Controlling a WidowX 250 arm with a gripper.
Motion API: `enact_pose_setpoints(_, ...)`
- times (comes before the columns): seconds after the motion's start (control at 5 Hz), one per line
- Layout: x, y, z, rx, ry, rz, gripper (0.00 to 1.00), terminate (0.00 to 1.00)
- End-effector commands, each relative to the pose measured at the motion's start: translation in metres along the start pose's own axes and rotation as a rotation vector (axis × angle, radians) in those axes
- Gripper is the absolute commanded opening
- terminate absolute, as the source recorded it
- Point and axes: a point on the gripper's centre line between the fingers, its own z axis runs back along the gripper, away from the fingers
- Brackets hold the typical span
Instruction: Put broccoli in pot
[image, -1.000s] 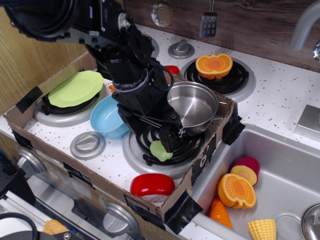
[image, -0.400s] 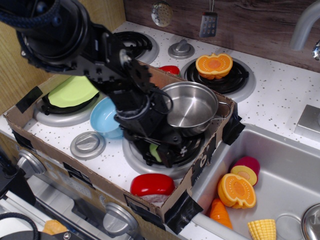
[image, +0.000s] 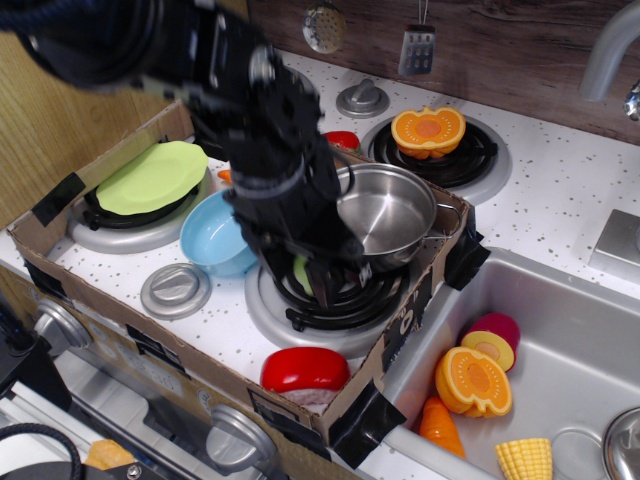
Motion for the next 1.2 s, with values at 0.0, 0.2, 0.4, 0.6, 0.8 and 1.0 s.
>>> enact_pose_setpoints(0.0, 0.045, 0.01, 0.058, 0.06, -0.029, -0.048, 0.0, 0.0)
enact_pose_setpoints(0.2, 0.065, 0.007, 0.063, 0.024, -0.074, -0.06, 0.0, 0.0)
enact_pose_setpoints(0.4, 0.077, 0.003, 0.037, -0.021, -0.116, -0.071, 0.0, 0.0)
enact_pose_setpoints(0.6, 0.082, 0.002, 0.014, -0.071, -0.161, -0.089, 0.0, 0.0)
enact_pose_setpoints(0.8, 0.081, 0.002, 0.002, -0.115, -0.154, -0.108, 1.0, 0.0)
enact_pose_setpoints(1.0, 0.082, 0.003, 0.004, -0.107, -0.125, -0.118, 1.0, 0.0)
